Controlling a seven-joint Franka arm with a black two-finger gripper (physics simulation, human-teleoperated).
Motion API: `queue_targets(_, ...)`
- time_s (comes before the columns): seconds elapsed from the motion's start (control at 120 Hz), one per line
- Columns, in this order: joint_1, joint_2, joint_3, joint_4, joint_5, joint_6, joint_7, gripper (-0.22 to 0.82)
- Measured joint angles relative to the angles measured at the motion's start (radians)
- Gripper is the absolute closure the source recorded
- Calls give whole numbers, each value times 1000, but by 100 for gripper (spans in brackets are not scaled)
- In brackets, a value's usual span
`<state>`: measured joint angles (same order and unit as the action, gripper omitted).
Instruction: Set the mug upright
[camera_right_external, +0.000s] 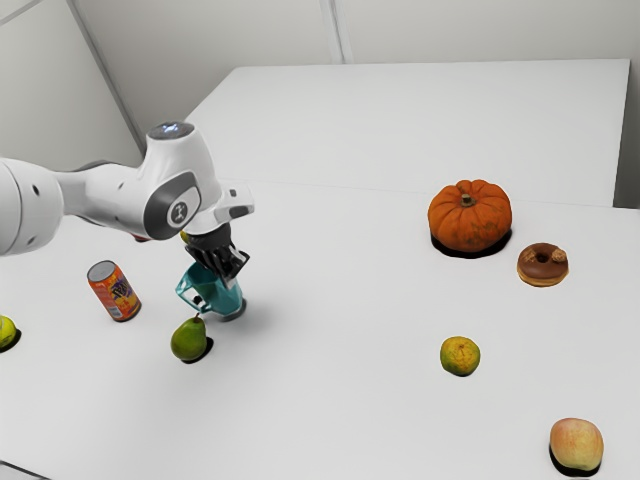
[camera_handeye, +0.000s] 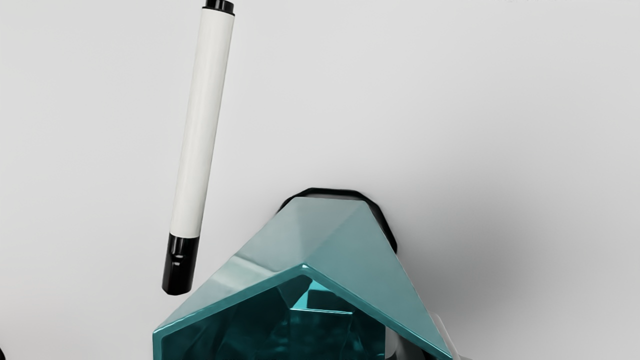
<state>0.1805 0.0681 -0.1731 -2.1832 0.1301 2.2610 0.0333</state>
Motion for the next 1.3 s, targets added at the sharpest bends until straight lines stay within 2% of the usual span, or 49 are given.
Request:
queue_targets(0.275,-3,7,0,-5,0,9,-22,77)
queue_targets(0.608,-3,-12,-2,0,-8,12,-36,49)
queue_targets(0.733,-5,-39,-2,3,-14,11,-38,29)
queue_targets(0.842,-7,-69,-2,13,-17,2,-39,18)
queue_targets(1.033,-11,-81,-3,127,-72,-119,-42,8)
queue_targets(1.3,-19,-80,-6,325,-111,-344,-49,3)
